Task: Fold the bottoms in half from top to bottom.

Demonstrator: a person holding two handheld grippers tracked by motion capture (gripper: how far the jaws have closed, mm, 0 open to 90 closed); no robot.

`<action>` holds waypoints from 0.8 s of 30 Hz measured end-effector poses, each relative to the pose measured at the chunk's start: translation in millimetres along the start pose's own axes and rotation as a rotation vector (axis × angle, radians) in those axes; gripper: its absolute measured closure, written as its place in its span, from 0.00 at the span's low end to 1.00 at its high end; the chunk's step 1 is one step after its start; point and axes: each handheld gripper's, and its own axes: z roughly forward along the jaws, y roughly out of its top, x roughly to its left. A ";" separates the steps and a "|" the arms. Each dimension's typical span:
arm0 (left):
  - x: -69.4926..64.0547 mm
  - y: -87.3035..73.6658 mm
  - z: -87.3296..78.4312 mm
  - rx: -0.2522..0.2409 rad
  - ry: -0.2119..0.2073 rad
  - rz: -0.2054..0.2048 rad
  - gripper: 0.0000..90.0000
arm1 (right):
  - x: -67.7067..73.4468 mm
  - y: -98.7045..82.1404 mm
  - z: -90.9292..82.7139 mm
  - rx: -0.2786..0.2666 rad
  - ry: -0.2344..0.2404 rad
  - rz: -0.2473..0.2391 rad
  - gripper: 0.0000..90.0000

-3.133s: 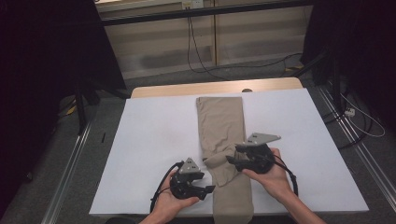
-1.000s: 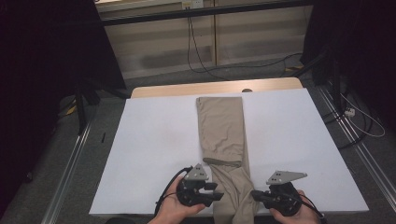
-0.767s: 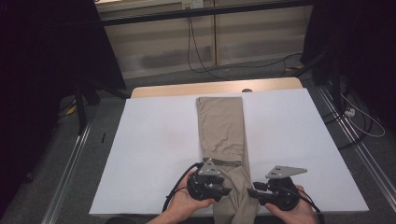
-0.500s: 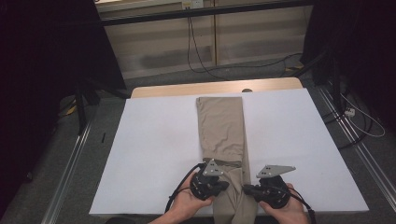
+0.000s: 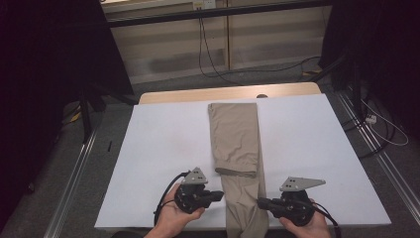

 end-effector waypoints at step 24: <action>-21.0 -1.0 58.7 0.109 0.034 0.103 0.99 | 25.3 -15.7 27.0 0.155 -0.078 -0.123 1.00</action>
